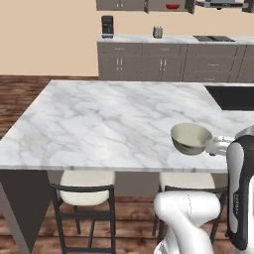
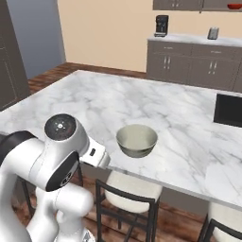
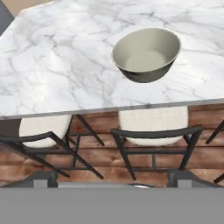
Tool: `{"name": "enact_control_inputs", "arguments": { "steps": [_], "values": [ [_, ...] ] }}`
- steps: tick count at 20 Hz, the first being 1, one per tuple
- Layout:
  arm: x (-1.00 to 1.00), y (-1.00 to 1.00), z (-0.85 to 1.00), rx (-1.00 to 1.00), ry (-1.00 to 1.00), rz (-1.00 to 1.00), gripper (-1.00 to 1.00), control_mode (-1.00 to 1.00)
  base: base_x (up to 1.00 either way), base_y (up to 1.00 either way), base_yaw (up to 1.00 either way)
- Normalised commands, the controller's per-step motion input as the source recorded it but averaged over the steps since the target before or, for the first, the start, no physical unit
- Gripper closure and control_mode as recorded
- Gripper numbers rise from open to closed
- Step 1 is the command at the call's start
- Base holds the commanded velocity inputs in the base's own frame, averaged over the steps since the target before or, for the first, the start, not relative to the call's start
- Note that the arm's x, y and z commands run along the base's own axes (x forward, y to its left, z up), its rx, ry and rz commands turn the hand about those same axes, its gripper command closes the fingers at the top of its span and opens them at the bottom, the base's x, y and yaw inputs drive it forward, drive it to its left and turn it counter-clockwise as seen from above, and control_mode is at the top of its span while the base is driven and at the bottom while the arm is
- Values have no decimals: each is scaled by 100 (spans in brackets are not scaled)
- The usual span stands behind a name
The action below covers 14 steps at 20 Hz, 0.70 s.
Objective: Pick up the bowls from the cabinet and place each bowl in front of a stool on the dining counter.
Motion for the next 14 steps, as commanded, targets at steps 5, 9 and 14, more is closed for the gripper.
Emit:
{"name": "enact_control_inputs", "arguments": {
  "steps": [5,9,14],
  "values": [
    [0,0,0,0,0,0,-100,100,-31,95,3],
    [0,0,0,0,0,0,-100,100,28,100,0],
    [0,0,0,0,0,0,-100,100,58,100,0]
  ]
}}
